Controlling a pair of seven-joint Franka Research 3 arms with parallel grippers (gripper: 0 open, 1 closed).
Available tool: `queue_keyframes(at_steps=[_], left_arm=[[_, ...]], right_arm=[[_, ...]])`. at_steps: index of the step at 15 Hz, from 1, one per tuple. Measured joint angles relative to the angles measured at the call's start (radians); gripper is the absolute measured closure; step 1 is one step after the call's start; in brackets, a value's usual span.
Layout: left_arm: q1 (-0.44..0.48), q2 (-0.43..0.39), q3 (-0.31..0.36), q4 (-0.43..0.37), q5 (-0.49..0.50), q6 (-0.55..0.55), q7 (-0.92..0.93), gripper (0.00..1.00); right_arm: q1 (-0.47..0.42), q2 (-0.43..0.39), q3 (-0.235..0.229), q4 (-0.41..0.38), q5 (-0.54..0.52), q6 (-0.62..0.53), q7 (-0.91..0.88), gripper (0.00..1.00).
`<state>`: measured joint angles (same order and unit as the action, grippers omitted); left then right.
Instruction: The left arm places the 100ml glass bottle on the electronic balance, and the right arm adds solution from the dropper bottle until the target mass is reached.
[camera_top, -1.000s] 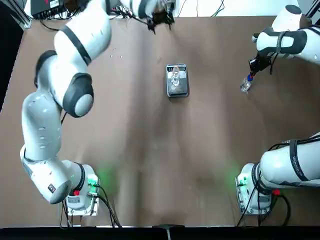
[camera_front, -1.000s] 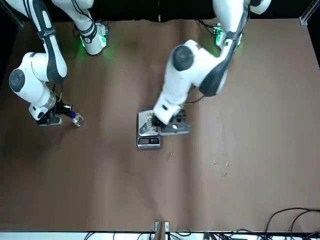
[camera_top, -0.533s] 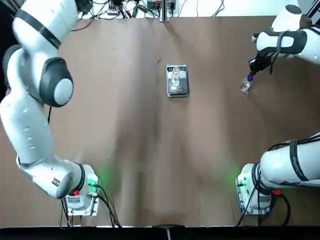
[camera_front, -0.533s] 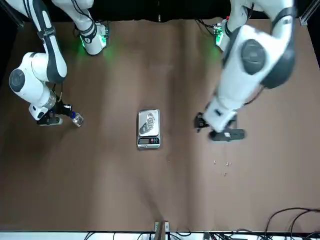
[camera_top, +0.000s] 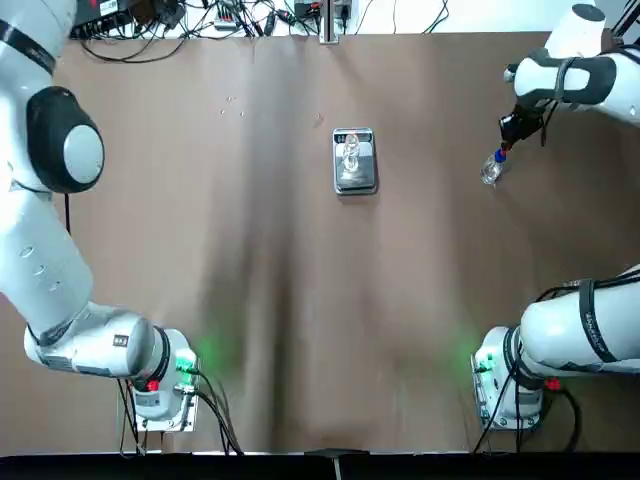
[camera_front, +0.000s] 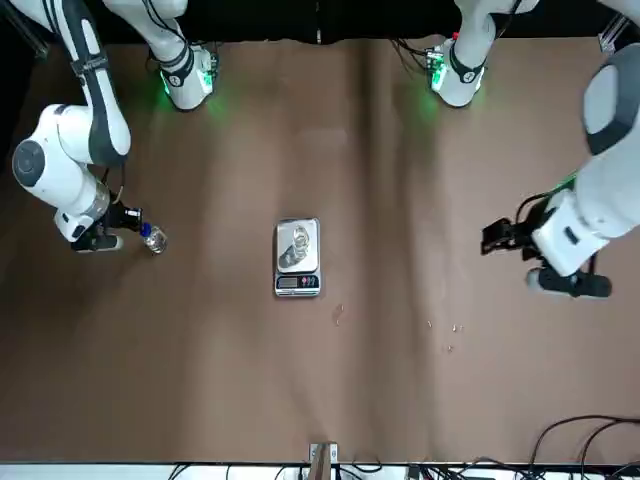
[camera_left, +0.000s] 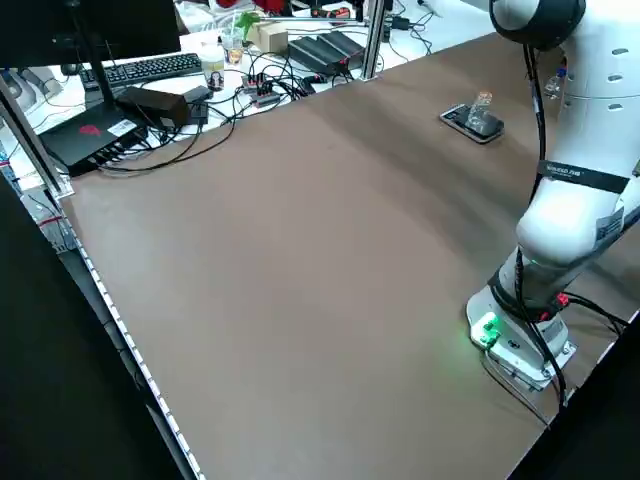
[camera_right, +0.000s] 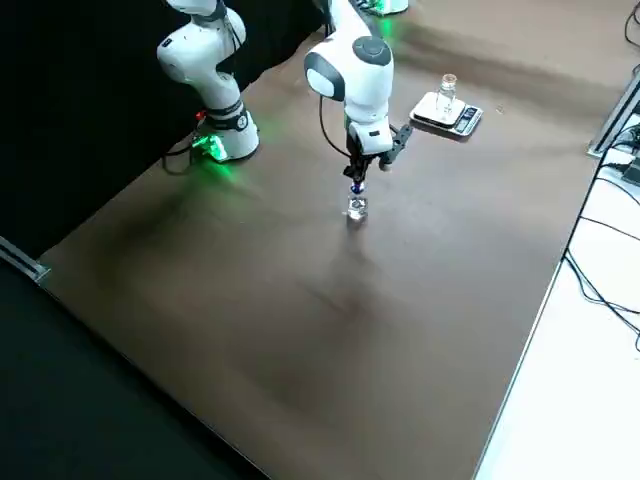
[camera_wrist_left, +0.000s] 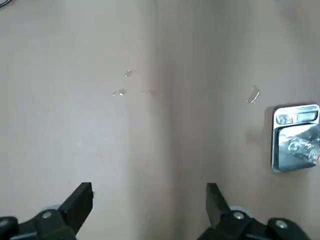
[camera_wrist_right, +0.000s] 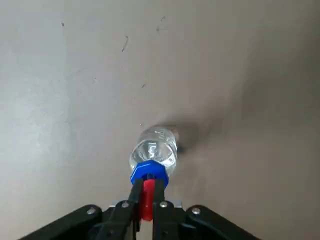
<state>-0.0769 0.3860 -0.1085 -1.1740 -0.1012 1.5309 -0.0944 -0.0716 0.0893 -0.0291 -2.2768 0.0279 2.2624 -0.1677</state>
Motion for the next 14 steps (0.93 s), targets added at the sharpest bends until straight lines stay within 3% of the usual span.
queue_keyframes(at_steps=[5,14], left_arm=[[0.077,-0.046,-0.007,-0.001,0.000,-0.102,0.105,0.00],[0.092,-0.064,-0.010,-0.007,0.103,-0.121,0.113,0.00]], right_arm=[[0.000,0.000,0.000,0.034,0.000,-0.042,0.000,0.88],[0.000,0.000,0.000,0.091,0.000,-0.121,0.000,0.88]])
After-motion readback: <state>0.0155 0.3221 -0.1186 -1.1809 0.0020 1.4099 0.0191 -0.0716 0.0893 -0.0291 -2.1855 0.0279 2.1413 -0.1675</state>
